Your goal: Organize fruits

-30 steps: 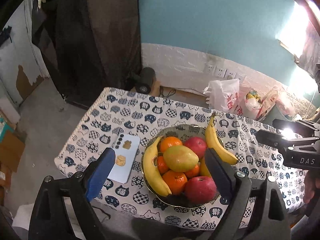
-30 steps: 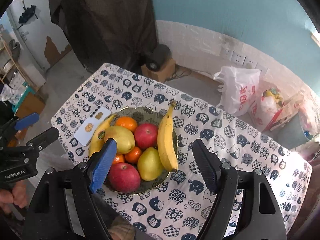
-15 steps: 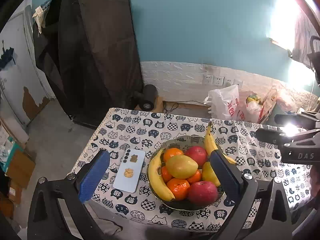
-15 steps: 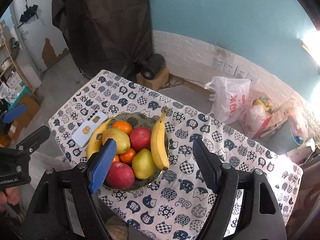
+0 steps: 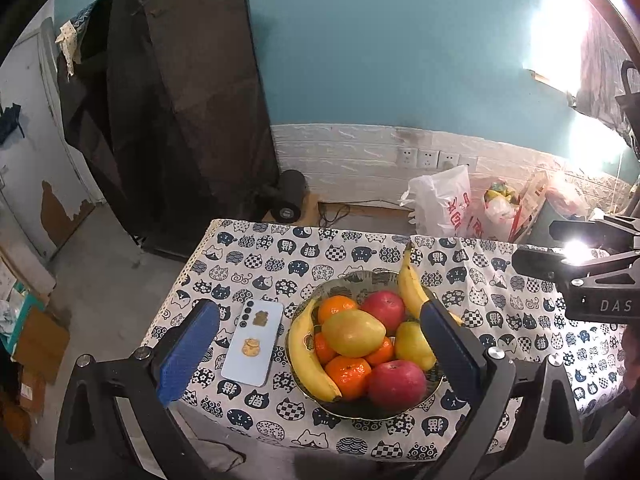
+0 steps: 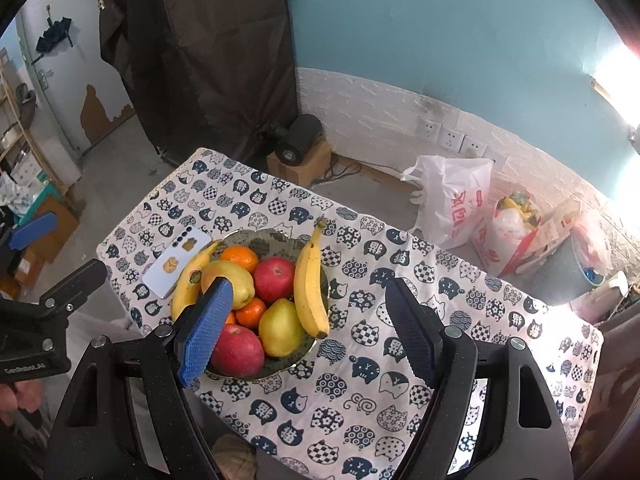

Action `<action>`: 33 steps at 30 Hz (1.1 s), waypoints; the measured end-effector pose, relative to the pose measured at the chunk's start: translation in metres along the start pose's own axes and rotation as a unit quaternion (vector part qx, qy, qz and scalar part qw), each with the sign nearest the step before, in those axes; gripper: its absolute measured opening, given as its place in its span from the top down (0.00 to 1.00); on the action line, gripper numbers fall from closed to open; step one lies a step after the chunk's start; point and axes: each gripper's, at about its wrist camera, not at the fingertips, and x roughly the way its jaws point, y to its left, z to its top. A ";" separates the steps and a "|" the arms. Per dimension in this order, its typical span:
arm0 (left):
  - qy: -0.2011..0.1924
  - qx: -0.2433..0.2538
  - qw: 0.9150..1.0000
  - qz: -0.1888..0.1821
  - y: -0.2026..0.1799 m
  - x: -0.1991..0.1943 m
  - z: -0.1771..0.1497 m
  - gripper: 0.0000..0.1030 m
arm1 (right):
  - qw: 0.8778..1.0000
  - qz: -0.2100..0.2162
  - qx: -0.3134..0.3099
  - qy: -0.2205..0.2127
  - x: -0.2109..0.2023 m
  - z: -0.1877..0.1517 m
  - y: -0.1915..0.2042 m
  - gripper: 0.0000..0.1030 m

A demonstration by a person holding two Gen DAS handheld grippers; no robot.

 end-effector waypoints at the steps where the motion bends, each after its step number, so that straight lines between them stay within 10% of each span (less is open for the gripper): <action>1: 0.000 -0.001 1.000 -0.001 0.000 0.000 0.000 0.02 | 1.000 -0.001 0.000 0.000 -0.001 0.000 0.000 0.25; 33: 0.005 0.004 1.000 0.001 -0.006 0.000 -0.002 0.02 | 1.000 -0.007 -0.002 0.010 -0.001 -0.002 -0.004 0.25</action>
